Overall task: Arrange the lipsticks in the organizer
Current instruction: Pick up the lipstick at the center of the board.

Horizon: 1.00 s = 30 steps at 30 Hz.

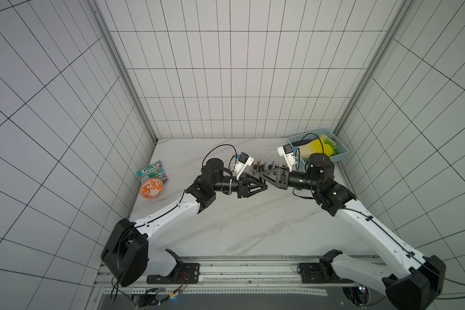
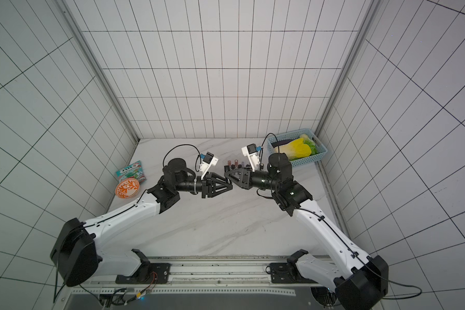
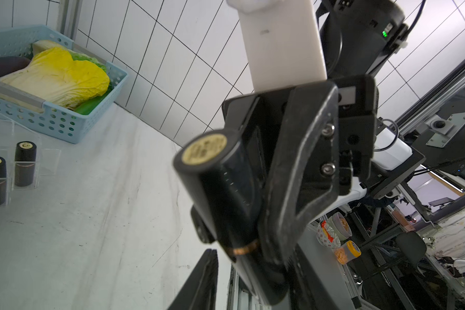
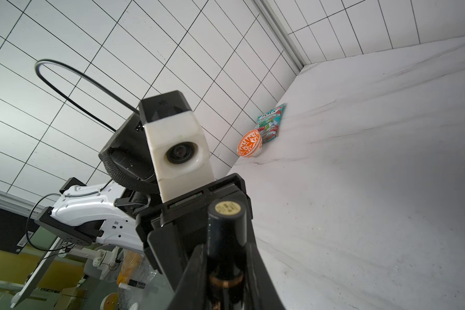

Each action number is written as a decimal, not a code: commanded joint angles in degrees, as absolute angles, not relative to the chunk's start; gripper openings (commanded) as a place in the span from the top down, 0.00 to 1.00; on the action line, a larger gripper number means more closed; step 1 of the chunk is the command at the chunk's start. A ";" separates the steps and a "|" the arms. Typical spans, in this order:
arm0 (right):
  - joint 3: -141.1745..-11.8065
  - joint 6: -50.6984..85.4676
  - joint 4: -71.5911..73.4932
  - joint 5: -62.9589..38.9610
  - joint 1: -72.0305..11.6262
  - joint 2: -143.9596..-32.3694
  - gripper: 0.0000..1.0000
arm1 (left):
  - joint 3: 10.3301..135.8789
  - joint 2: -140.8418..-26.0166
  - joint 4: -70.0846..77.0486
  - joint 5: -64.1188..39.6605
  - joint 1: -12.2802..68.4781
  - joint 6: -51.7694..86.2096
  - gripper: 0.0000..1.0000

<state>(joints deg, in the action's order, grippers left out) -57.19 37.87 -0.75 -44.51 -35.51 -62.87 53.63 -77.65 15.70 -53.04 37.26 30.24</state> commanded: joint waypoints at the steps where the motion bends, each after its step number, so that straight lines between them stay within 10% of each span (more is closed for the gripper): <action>1: -55.42 39.11 3.01 -45.31 -36.86 -61.02 0.81 | 54.89 -77.18 16.29 -52.03 37.18 30.23 0.70; 7: -56.54 36.34 -1.29 -43.84 -36.79 -59.41 0.58 | 54.88 -76.26 14.53 -52.89 37.13 29.72 1.00; 13: -71.97 19.34 -33.21 -42.48 -33.92 -61.42 0.21 | 57.56 -73.96 -5.41 -52.72 37.17 18.53 1.00; 30: -81.83 9.73 -44.78 -54.53 -34.40 -69.43 0.33 | 59.73 -72.63 -10.44 -59.20 40.28 16.12 1.00</action>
